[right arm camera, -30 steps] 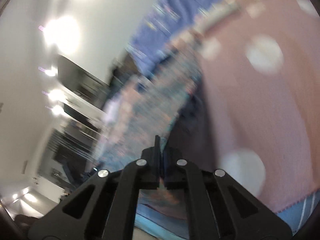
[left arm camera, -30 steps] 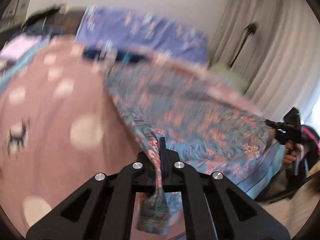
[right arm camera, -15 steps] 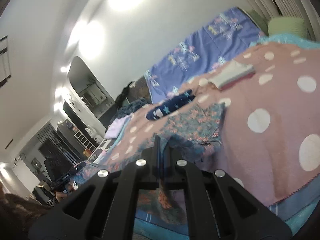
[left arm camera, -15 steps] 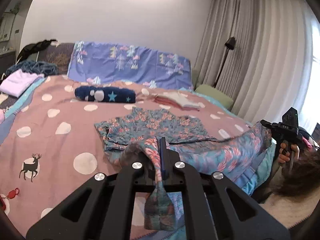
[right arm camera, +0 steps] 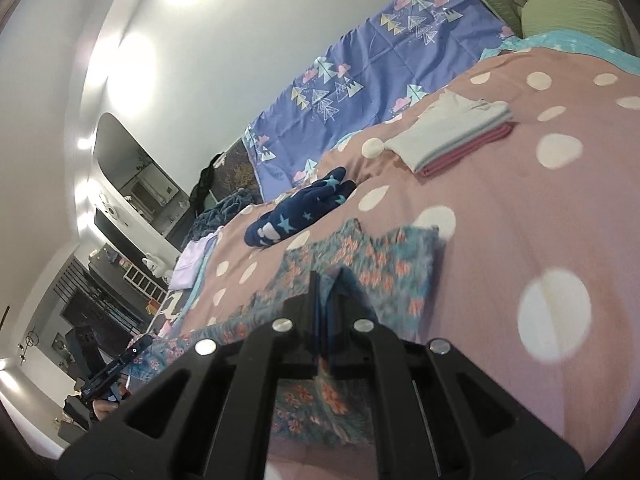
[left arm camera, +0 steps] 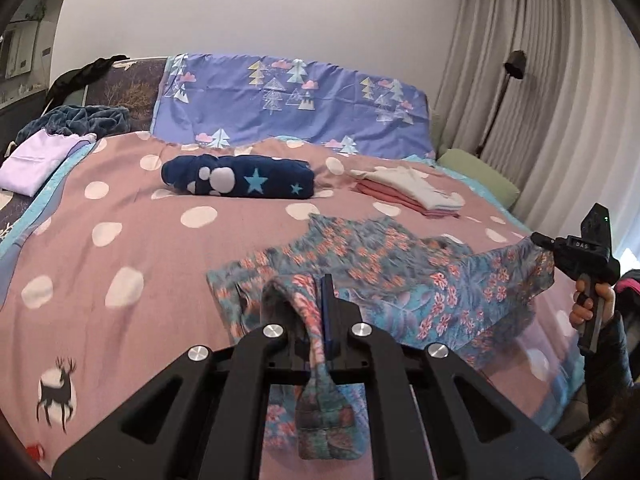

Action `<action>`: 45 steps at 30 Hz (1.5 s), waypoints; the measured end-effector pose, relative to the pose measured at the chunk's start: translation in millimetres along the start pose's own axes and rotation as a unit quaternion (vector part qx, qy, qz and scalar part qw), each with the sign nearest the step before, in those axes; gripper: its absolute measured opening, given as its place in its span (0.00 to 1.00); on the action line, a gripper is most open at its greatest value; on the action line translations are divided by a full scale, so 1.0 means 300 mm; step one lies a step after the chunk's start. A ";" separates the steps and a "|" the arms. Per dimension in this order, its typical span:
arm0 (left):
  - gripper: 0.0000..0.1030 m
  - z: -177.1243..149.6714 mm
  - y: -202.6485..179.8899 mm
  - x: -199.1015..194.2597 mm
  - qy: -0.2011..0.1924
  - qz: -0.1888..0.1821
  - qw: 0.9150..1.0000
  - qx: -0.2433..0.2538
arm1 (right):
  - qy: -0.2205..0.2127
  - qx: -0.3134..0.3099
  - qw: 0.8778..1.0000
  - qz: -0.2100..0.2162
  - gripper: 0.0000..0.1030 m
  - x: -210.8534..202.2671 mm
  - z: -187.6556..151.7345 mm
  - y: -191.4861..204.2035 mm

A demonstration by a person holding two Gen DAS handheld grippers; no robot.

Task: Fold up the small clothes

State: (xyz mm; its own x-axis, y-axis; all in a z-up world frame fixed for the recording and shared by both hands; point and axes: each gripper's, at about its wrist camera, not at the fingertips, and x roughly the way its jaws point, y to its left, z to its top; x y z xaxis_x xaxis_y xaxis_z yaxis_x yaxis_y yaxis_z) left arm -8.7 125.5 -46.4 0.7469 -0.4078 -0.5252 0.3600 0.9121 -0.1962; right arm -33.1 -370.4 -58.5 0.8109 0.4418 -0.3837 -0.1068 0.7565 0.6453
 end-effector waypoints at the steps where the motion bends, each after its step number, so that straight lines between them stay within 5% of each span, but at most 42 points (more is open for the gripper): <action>1: 0.06 0.010 0.019 0.042 0.005 0.003 1.000 -0.004 | 0.005 -0.004 1.000 -0.007 0.03 0.044 0.018 -0.012; 10: 0.07 -0.135 0.245 0.407 0.110 0.000 0.986 -0.124 | 0.106 0.044 0.990 -0.078 0.03 0.362 -0.027 -0.240; 13: 0.08 -0.156 0.266 0.400 0.111 -0.013 0.984 -0.139 | 0.108 0.047 0.990 -0.072 0.08 0.353 -0.032 -0.254; 18: 0.30 -0.164 0.246 0.321 0.112 -0.026 0.984 -0.133 | 0.116 0.018 0.990 -0.075 0.17 0.269 -0.053 -0.208; 23: 0.31 -0.216 0.210 0.273 0.136 -0.026 0.983 -0.120 | 0.132 -0.026 0.986 -0.097 0.21 0.185 -0.119 -0.163; 25: 0.15 -0.231 0.201 0.266 0.142 -0.023 0.983 -0.118 | 0.133 -0.032 0.985 -0.104 0.06 0.169 -0.124 -0.158; 27: 0.03 -0.222 0.195 0.262 0.143 -0.035 0.981 -0.124 | 0.123 -0.035 0.987 -0.097 0.06 0.154 -0.118 -0.146; 33: 0.02 -0.055 0.181 0.281 0.093 -0.041 0.988 -0.114 | 0.084 -0.039 0.994 -0.057 0.06 0.179 -0.002 -0.082; 36: 0.02 0.055 0.227 0.361 0.073 -0.013 0.989 -0.127 | 0.064 -0.022 0.997 -0.048 0.06 0.250 0.102 -0.084; 38: 0.06 0.087 0.287 0.435 0.077 0.030 0.983 -0.163 | 0.056 0.004 0.997 -0.053 0.08 0.319 0.170 -0.119; 41: 0.18 0.089 0.367 0.519 0.095 0.036 0.972 -0.213 | 0.057 0.037 0.994 -0.086 0.18 0.412 0.231 -0.196; 43: 0.39 0.084 0.381 0.529 0.099 0.048 0.970 -0.215 | 0.063 0.055 0.992 -0.096 0.26 0.437 0.244 -0.235; 45: 0.46 0.076 0.380 0.526 0.097 0.056 0.974 -0.197 | 0.063 0.047 0.993 -0.088 0.31 0.433 0.243 -0.244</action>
State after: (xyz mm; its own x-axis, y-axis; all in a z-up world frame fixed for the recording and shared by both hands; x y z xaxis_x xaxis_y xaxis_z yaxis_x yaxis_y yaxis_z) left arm 162.8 164.0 -132.8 0.6354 -0.3239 -0.7010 0.0110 0.9115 -0.4111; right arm 122.1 -403.4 -107.3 0.7338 0.3672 -0.5715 0.0894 0.7818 0.6171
